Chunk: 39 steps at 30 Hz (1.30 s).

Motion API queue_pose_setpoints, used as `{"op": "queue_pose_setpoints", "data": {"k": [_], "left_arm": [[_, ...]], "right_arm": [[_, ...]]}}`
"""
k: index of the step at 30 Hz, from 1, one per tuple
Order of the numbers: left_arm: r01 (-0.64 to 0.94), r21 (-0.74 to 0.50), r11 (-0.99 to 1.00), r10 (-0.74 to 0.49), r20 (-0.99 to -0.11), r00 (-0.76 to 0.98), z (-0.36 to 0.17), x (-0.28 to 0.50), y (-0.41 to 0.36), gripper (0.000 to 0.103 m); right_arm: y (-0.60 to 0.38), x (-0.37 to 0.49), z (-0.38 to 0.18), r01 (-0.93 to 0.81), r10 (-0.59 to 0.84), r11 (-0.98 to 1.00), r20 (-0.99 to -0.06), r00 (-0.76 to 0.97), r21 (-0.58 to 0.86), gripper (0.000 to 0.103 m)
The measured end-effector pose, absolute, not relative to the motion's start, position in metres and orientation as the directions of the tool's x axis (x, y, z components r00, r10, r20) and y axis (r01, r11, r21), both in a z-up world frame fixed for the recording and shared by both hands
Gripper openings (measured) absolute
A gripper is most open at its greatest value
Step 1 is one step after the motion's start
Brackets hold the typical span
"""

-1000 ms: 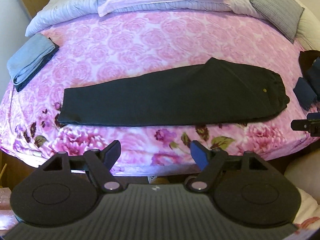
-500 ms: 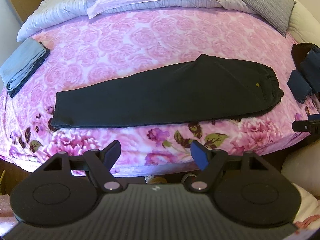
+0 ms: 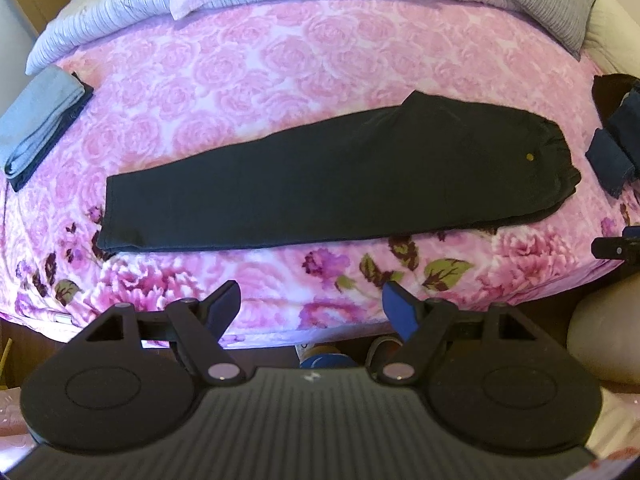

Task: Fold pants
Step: 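Withdraw both grippers and move them toward the folded trousers' ends, then grasp the trouser cuffs with the left gripper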

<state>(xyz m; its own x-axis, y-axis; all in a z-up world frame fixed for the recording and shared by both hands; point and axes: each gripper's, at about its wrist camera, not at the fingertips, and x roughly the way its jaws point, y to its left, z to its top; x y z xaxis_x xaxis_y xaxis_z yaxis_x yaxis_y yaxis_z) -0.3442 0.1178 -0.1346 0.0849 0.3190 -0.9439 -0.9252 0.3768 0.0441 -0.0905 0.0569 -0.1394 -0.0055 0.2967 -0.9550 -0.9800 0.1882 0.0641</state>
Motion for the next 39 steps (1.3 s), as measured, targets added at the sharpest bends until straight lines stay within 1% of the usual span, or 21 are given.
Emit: {"op": "queue_pose_setpoints", "data": {"k": [5, 8, 10, 13, 15, 16, 18, 20, 24, 26, 28, 29, 31, 32, 33, 34, 35, 37, 39], "left_arm": [[-0.918, 0.051, 0.394, 0.289, -0.955, 0.071, -0.172, -0.351, 0.143, 0.077], [-0.915, 0.055, 0.399, 0.301, -0.951, 0.074, -0.205, -0.359, 0.161, 0.077], [-0.921, 0.034, 0.387, 0.341, -0.934, 0.109, -0.224, -0.373, 0.175, 0.077], [-0.947, 0.009, 0.322, 0.454, -0.879, 0.146, -0.255, -0.408, 0.196, 0.074], [-0.969, 0.006, 0.248, 0.528, -0.840, 0.130, -0.279, -0.438, 0.210, 0.059], [-0.977, -0.009, 0.215, 0.555, -0.821, 0.129, -0.291, -0.453, 0.216, 0.056], [-0.987, -0.034, 0.155, 0.602, -0.790, 0.121, -0.312, -0.478, 0.224, 0.043], [-0.993, -0.075, 0.087, 0.642, -0.758, 0.113, -0.334, -0.506, 0.231, 0.033], [-0.993, -0.121, -0.013, 0.688, -0.721, 0.079, -0.369, -0.547, 0.240, 0.025], [-0.994, -0.108, -0.004, 0.719, -0.691, 0.072, -0.376, -0.558, 0.236, 0.015], [-0.994, -0.105, 0.012, 0.741, -0.667, 0.079, -0.376, -0.566, 0.228, 0.015], [-0.993, -0.122, 0.003, 0.747, -0.660, 0.083, -0.374, -0.571, 0.223, 0.015], [-0.979, -0.203, -0.030, 0.733, -0.670, 0.116, -0.367, -0.582, 0.214, 0.016], [-0.963, -0.265, -0.046, 0.721, -0.677, 0.152, -0.364, -0.589, 0.209, 0.025], [-0.946, -0.318, -0.060, 0.708, -0.682, 0.184, -0.362, -0.596, 0.205, 0.042], [-0.935, -0.349, -0.067, 0.702, -0.682, 0.204, -0.361, -0.599, 0.199, 0.048], [-0.920, -0.384, -0.075, 0.703, -0.675, 0.224, -0.363, -0.605, 0.195, 0.052], [-0.881, -0.460, -0.114, 0.701, -0.666, 0.257, -0.373, -0.618, 0.193, 0.053], [-0.786, -0.594, -0.169, 0.727, -0.614, 0.308, -0.385, -0.635, 0.193, 0.053]], "right_arm": [[0.070, -0.090, -0.173, -0.974, 0.269, 0.221, -0.963, 0.015, 0.047, 0.067], [0.079, -0.089, -0.206, -0.969, 0.260, 0.244, -0.965, 0.029, 0.036, 0.067], [0.086, -0.088, -0.230, -0.966, 0.275, 0.259, -0.960, 0.048, 0.026, 0.067], [0.095, -0.082, -0.261, -0.956, 0.332, 0.291, -0.941, 0.069, 0.033, 0.067], [0.101, -0.077, -0.282, -0.950, 0.376, 0.309, -0.923, 0.081, 0.042, 0.067], [0.104, -0.073, -0.295, -0.947, 0.403, 0.319, -0.910, 0.094, 0.043, 0.067], [0.109, -0.066, -0.313, -0.941, 0.452, 0.336, -0.883, 0.129, 0.035, 0.067], [0.111, -0.060, -0.329, -0.936, 0.507, 0.350, -0.846, 0.166, 0.026, 0.067], [0.104, -0.052, -0.340, -0.936, 0.626, 0.349, -0.753, 0.204, 0.037, 0.067], [0.095, -0.053, -0.341, -0.929, 0.655, 0.369, -0.718, 0.235, 0.032, 0.067], [0.083, -0.057, -0.338, -0.923, 0.681, 0.381, -0.690, 0.245, 0.048, 0.067], [0.077, -0.064, -0.336, -0.917, 0.681, 0.395, -0.686, 0.257, 0.048, 0.067], [0.068, -0.073, -0.333, -0.899, 0.661, 0.434, -0.699, 0.273, 0.059, 0.067], [0.064, -0.078, -0.330, -0.894, 0.653, 0.442, -0.709, 0.265, 0.074, 0.067], [0.060, -0.085, -0.327, -0.892, 0.652, 0.443, -0.715, 0.252, 0.089, 0.067], [0.058, -0.092, -0.325, -0.891, 0.650, 0.444, -0.717, 0.250, 0.093, 0.067], [0.056, -0.099, -0.323, -0.890, 0.652, 0.448, -0.713, 0.259, 0.088, 0.067], [0.049, -0.117, -0.318, -0.889, 0.660, 0.451, -0.700, 0.272, 0.079, 0.067], [0.045, -0.133, -0.316, -0.891, 0.659, 0.448, -0.702, 0.269, 0.079, 0.067]]}}
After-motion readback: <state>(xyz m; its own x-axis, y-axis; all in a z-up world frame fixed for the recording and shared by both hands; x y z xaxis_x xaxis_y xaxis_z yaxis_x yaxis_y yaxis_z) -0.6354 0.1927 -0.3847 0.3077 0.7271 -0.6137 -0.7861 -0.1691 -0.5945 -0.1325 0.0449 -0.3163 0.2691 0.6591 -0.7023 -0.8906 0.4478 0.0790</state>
